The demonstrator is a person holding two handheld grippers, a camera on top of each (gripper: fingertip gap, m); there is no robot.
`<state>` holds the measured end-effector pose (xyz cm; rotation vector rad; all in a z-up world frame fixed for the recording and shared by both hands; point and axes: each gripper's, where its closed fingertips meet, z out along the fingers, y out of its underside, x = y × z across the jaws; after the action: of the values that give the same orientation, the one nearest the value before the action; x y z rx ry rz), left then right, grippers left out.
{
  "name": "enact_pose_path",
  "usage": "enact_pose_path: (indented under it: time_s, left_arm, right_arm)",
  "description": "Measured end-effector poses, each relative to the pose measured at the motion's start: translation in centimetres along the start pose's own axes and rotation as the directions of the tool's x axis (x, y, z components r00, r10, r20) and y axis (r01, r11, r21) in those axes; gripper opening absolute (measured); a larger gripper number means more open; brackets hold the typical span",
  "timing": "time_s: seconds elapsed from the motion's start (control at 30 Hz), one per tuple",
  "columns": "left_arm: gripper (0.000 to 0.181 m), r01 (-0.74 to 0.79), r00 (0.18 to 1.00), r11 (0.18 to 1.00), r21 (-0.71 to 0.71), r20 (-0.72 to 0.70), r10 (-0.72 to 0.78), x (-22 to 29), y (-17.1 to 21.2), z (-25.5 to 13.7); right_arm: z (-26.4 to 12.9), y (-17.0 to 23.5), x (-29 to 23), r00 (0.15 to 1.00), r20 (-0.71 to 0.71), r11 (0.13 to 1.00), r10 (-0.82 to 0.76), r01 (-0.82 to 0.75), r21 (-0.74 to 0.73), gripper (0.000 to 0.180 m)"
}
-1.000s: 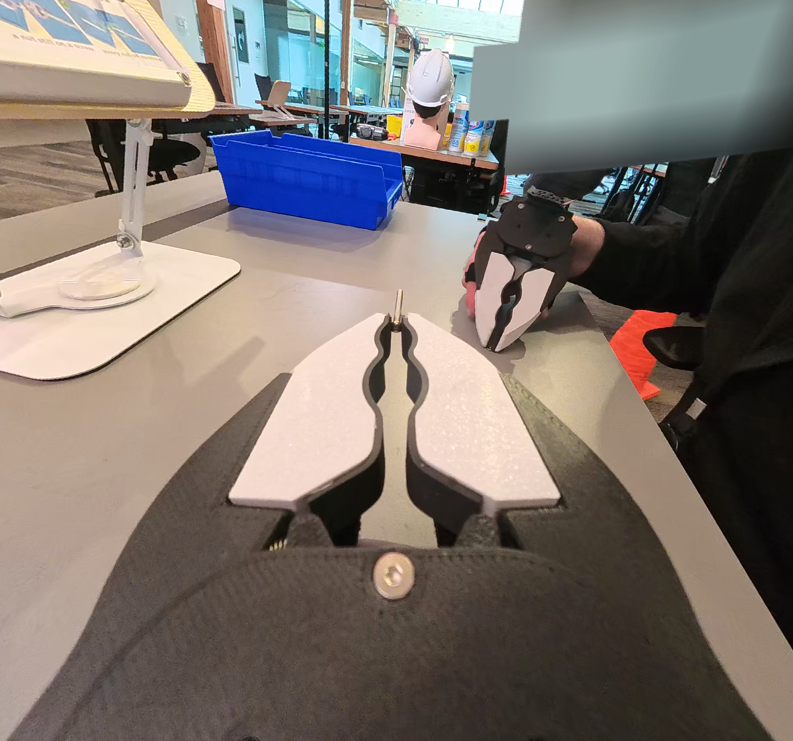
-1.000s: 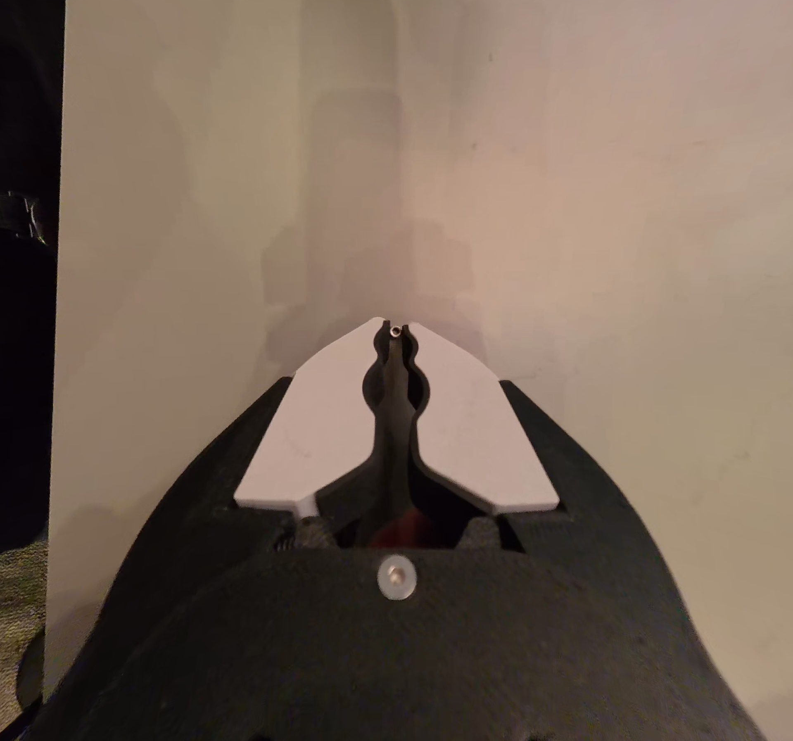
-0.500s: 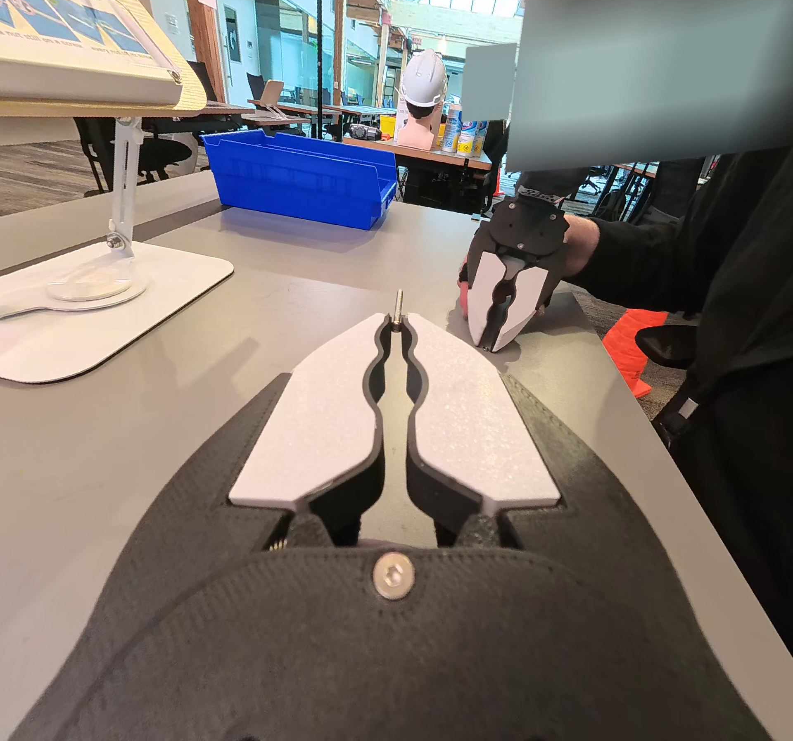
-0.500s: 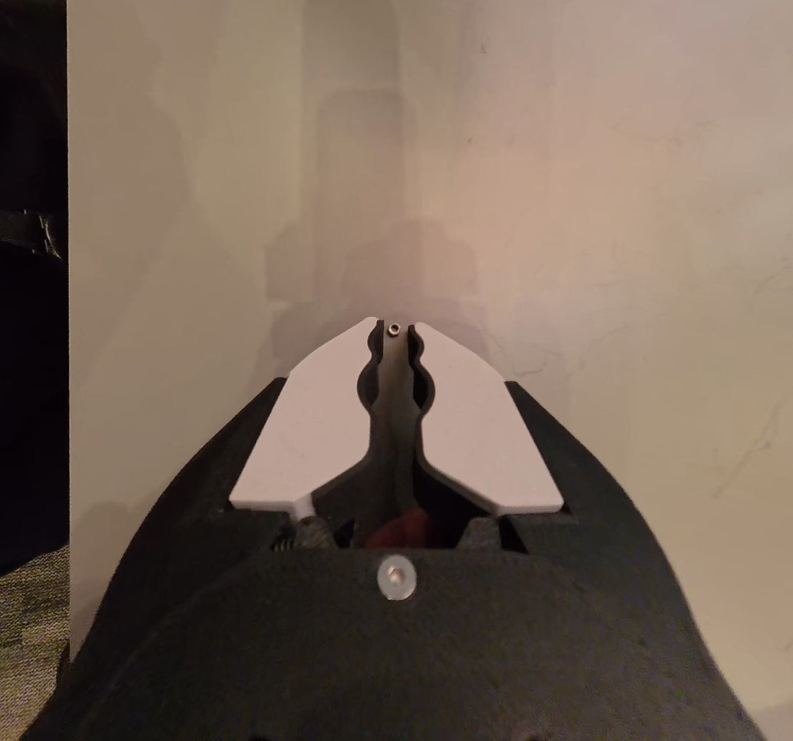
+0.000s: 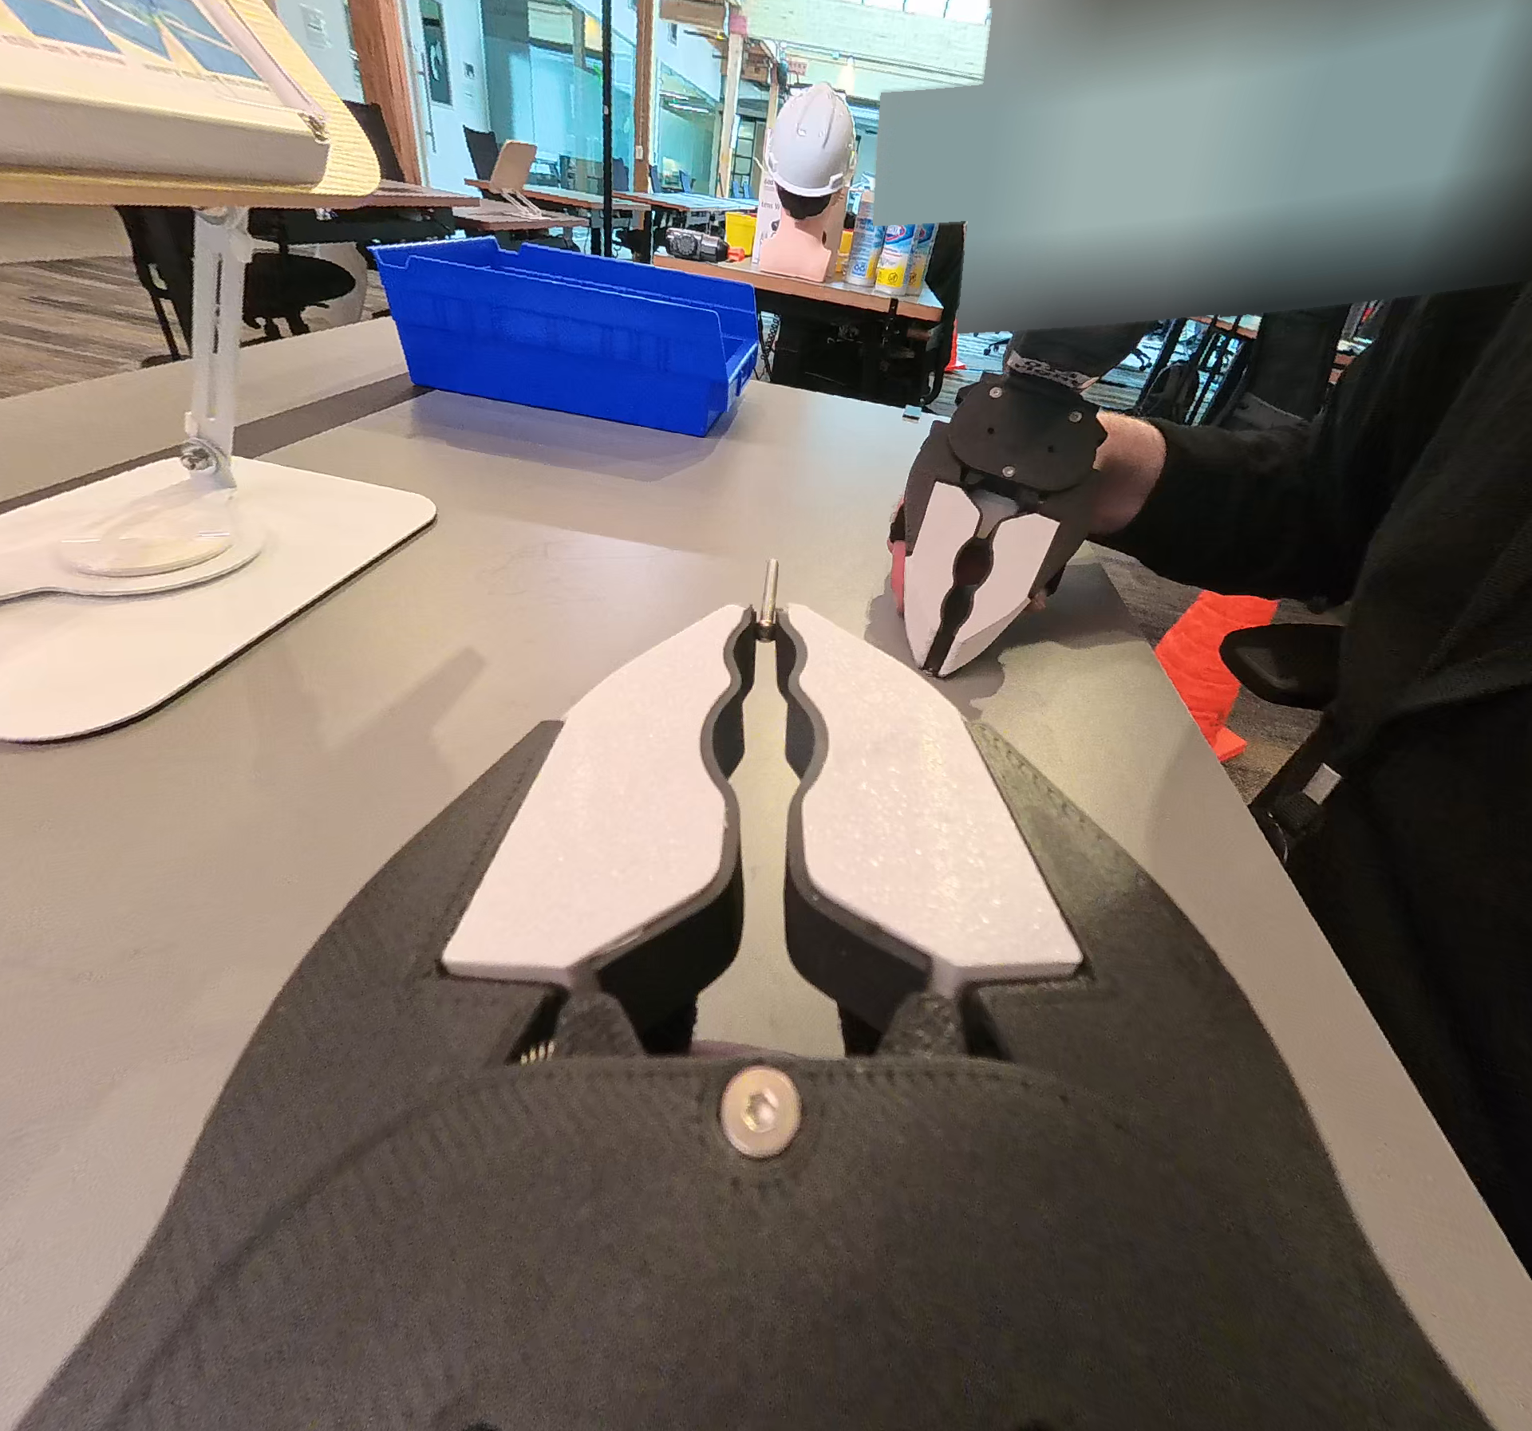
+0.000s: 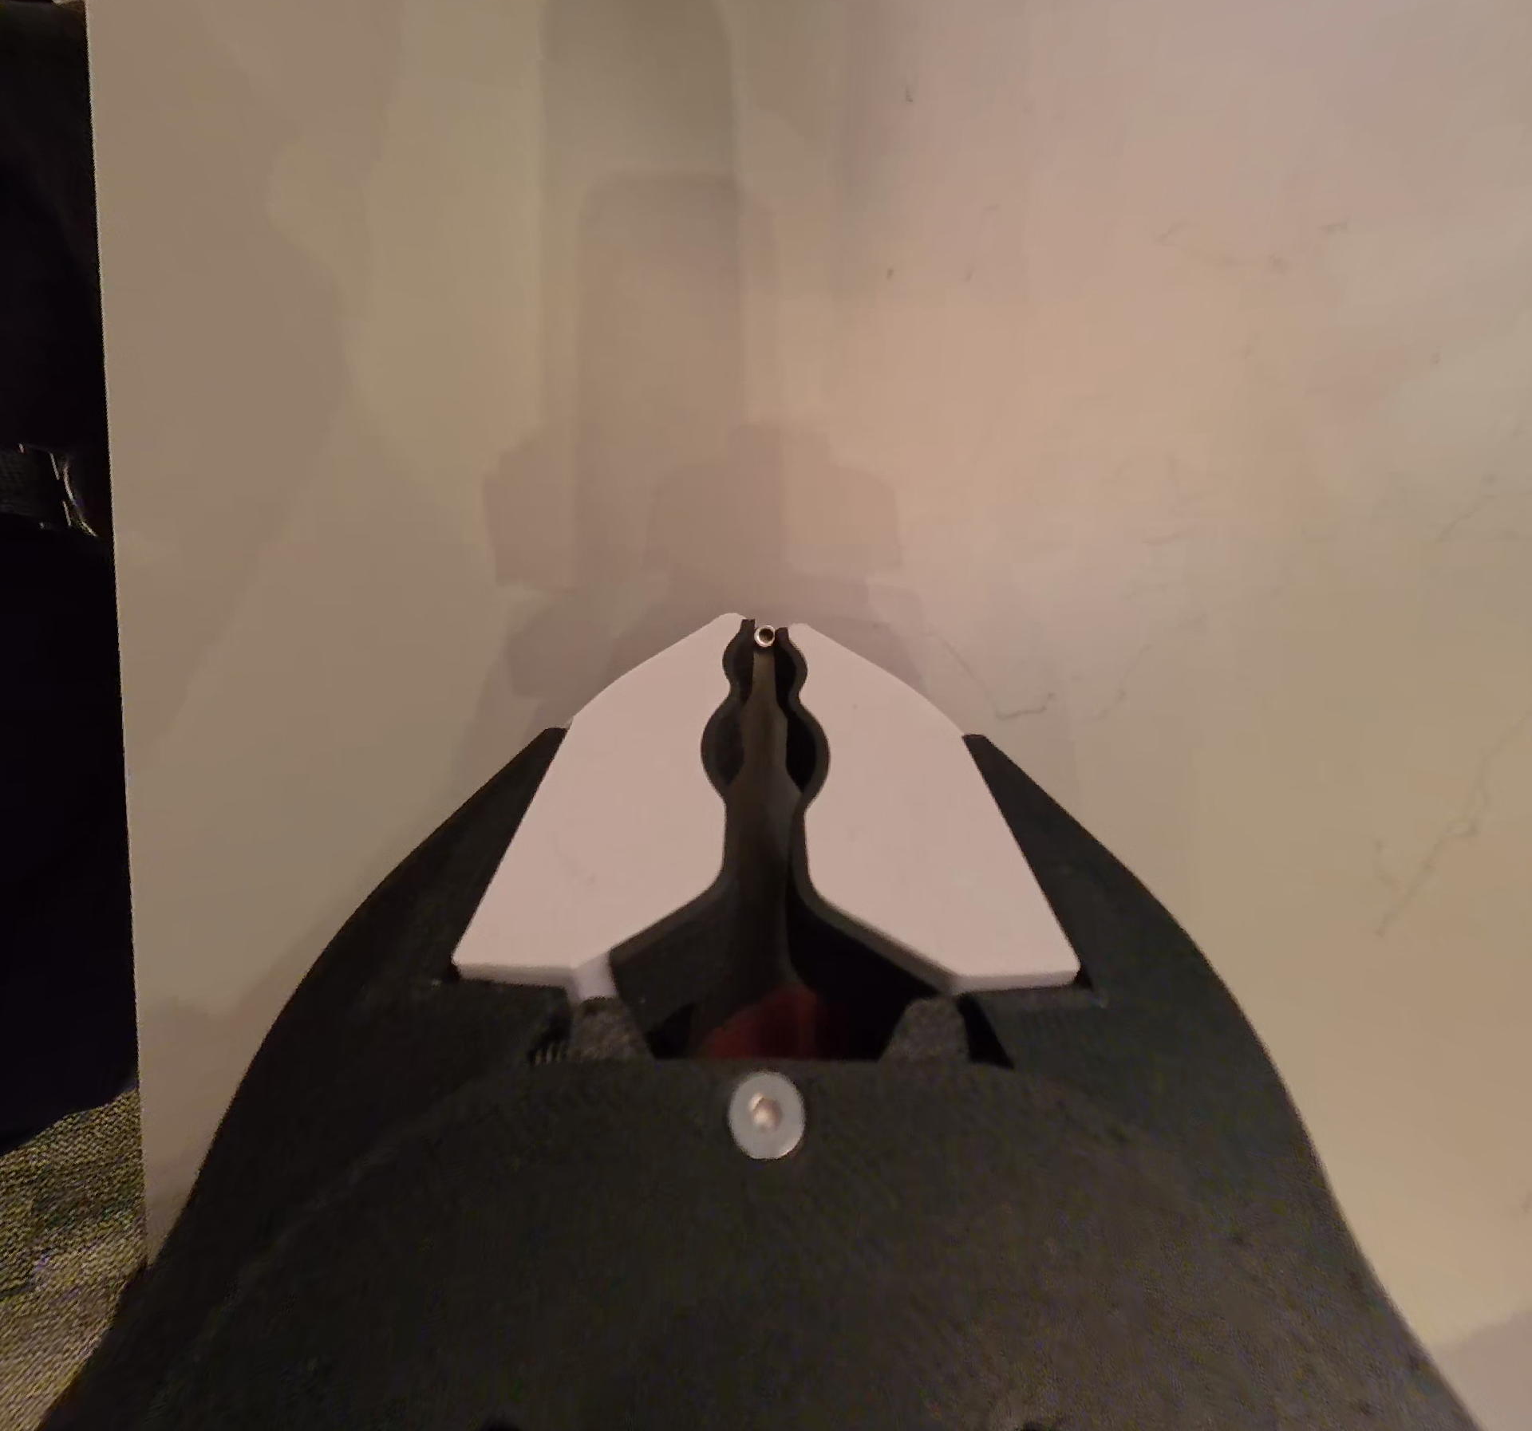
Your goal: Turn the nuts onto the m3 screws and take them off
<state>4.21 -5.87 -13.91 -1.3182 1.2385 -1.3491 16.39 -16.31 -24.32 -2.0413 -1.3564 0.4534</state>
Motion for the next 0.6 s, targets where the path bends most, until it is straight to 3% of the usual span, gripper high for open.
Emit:
enact_pose_path:
  time_s: [0.6]
  left_arm:
    - [0.004, 0.094, 0.989, 0.994, 0.056, -0.123, -0.087, 1.8, -0.5, 1.9]
  right_arm:
    - [-0.2, -4.4, 0.9, 1.000, -0.011, 0.986, -0.010, 0.011, 0.166, 0.005]
